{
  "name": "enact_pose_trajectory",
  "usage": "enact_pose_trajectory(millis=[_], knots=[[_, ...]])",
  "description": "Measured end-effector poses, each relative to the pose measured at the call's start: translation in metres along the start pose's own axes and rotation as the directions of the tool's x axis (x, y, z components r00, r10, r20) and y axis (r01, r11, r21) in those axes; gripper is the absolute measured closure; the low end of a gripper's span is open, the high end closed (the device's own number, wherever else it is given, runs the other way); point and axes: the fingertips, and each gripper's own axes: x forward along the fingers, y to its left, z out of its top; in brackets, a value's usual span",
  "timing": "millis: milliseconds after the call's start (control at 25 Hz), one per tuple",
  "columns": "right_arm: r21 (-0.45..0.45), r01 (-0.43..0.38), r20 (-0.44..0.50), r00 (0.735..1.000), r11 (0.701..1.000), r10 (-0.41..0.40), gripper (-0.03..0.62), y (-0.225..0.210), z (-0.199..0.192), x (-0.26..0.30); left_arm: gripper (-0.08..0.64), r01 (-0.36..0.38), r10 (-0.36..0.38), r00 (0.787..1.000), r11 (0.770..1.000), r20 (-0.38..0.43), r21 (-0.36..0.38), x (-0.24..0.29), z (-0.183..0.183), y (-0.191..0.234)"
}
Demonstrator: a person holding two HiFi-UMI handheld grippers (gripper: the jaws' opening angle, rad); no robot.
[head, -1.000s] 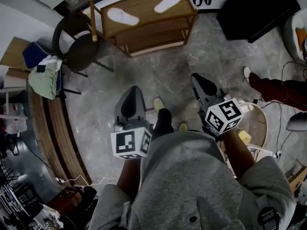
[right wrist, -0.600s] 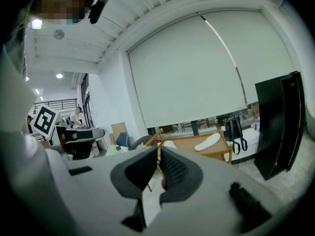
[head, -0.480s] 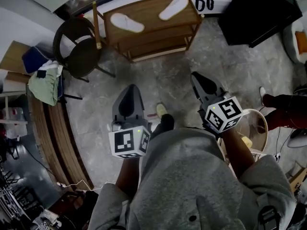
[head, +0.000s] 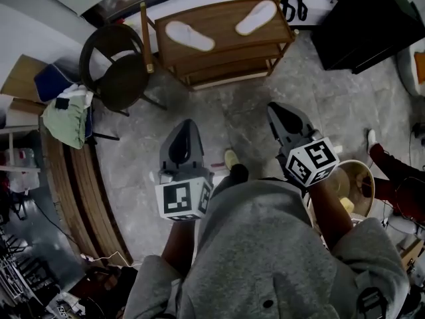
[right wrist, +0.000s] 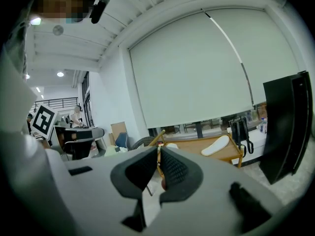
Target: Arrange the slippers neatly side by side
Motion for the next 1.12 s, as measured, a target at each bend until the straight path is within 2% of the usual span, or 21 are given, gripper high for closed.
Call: enact_pose_trajectory(millis=[400, 600, 1120], knots=[[-0.043, 0.018, -0.006, 1.0, 0.999, -0.018, 0.558, 0.021, 0.002, 0.028, 0.546, 0.037, -0.037, 0.999, 0.999, 0.004, 0.01, 0.009, -0.002, 0.031], [-0.068, 0.021, 0.003, 1.0, 0.997, -0.021, 0.558, 0.026, 0.009, 0.038, 0.546, 0.012, -0.012, 1.0, 1.0, 0.011, -0.001, 0.01, 0.001, 0.045], [-0.094, 0.051, 0.026, 0.998, 0.994, -0.049, 0.558, 0.027, 0.017, 0.044, 0.546, 0.031, -0.031, 0.999, 0.999, 0.022, -0.005, 0.015, 0.003, 0.054]])
